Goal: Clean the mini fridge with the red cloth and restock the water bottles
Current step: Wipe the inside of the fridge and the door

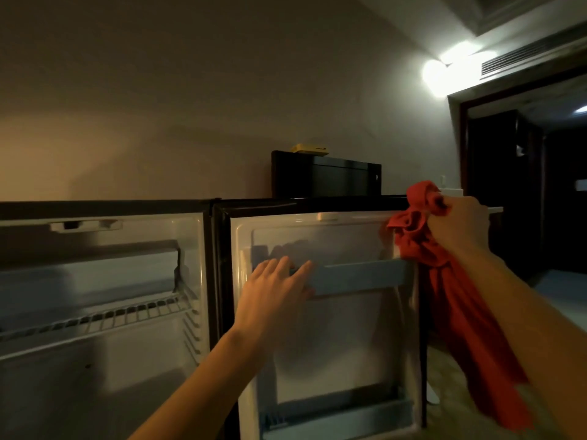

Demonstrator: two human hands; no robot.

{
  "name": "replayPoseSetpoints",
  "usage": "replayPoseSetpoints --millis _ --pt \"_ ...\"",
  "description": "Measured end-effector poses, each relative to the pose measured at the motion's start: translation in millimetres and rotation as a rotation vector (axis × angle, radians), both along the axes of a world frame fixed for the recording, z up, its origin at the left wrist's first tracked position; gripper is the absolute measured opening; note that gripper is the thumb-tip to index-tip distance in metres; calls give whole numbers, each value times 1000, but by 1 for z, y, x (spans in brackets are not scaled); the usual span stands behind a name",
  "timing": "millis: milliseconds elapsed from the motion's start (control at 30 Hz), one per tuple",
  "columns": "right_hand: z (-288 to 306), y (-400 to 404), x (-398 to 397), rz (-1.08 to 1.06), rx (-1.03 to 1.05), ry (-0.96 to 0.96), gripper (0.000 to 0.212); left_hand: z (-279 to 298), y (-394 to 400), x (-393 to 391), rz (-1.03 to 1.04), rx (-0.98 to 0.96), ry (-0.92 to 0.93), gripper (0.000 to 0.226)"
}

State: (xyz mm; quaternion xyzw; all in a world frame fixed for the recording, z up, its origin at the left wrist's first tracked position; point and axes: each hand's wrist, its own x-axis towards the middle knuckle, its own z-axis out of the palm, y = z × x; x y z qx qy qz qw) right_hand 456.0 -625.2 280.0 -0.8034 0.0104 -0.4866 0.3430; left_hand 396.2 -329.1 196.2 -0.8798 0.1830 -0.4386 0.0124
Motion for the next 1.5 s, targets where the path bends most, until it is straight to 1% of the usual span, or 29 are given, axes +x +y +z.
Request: replayPoseSetpoints --millis 67,167,233,333,433,500,567,667,700,800,867,967,1033,1100,1200,1267,1400,1500 --pt "1 6 -1 16 -20 -25 19 -2 -1 1 4 -8 -3 43" --pt "3 25 -6 29 -103 -105 21 -2 -1 -1 -15 -83 -17 37" --pt "4 46 -7 69 -143 -117 29 -1 -1 -1 -23 -96 -31 37" --pt "3 90 0 129 -245 -146 34 -2 -1 2 -9 -57 -49 37" --pt "4 140 -1 99 -335 -244 26 -6 3 8 37 -9 -64 42" --pt "5 170 -9 132 -369 -303 26 -7 6 11 79 43 -91 45" --pt "5 201 -17 198 -453 -311 30 -8 7 13 84 93 -108 45" --pt "8 237 -31 256 -604 -315 39 -7 13 7 100 151 -75 57" --pt "9 244 -37 260 -641 -322 40 -7 16 4 104 166 -84 58" --pt "8 244 -43 271 -793 -324 46 -11 22 -3 67 188 -148 48" --pt "7 243 -47 274 -892 -342 47 -14 23 -5 38 172 -164 50" --pt "4 245 -48 226 -996 -407 48 -16 27 -2 56 146 -185 45" --pt "4 238 -42 185 -982 -447 43 -16 29 0 27 124 -204 38" --pt "5 222 -37 160 -887 -425 38 -16 30 0 -4 115 -200 40" --pt "7 200 -30 82 -758 -320 44 -13 29 -4 -8 119 -187 46" --pt "7 201 -29 67 -720 -305 48 -12 27 -4 -17 119 -181 42" --pt "-3 239 -37 155 -791 -407 45 -17 28 3 -57 107 -161 39" --pt "-7 247 -36 191 -862 -471 45 -15 29 6 -104 108 -202 40"
